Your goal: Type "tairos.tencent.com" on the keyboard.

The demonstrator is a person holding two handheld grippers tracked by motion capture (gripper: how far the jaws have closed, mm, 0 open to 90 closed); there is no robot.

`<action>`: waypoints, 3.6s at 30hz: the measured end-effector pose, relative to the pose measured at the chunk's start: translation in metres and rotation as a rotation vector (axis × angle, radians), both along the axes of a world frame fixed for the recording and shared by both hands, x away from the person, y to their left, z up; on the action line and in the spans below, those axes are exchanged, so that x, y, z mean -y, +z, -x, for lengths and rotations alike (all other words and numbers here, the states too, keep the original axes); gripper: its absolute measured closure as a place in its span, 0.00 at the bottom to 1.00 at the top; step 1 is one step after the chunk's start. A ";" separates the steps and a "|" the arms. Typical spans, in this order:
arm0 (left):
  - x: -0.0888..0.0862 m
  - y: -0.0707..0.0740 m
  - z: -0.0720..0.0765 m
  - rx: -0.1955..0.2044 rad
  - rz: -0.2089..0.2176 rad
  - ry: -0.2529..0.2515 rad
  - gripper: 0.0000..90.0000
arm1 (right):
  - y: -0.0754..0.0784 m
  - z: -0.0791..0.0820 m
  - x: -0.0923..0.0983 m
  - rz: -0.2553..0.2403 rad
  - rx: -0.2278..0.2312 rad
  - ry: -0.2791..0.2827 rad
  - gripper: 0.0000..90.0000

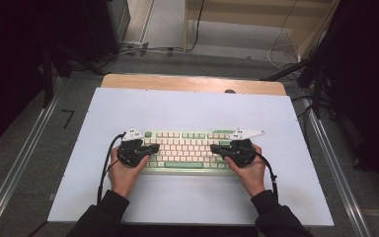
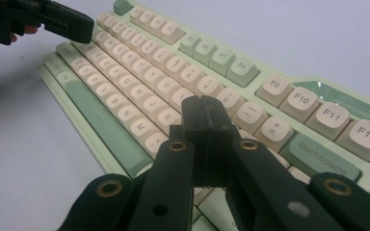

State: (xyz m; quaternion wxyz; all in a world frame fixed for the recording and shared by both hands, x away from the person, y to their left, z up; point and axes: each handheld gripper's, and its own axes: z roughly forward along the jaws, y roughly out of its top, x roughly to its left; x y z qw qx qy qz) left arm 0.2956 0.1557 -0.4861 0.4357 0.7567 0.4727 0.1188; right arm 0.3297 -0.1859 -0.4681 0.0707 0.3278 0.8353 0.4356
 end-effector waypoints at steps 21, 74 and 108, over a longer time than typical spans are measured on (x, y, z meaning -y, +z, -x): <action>0.003 -0.006 -0.001 -0.028 -0.036 -0.006 1.00 | -0.001 0.000 0.000 0.004 -0.001 0.000 0.97; 0.002 -0.001 0.003 0.049 0.035 0.023 1.00 | -0.007 -0.013 -0.035 0.025 -0.002 0.023 0.97; 0.002 0.000 0.003 0.048 0.040 0.027 1.00 | -0.016 -0.020 -0.054 0.097 -0.005 0.022 0.97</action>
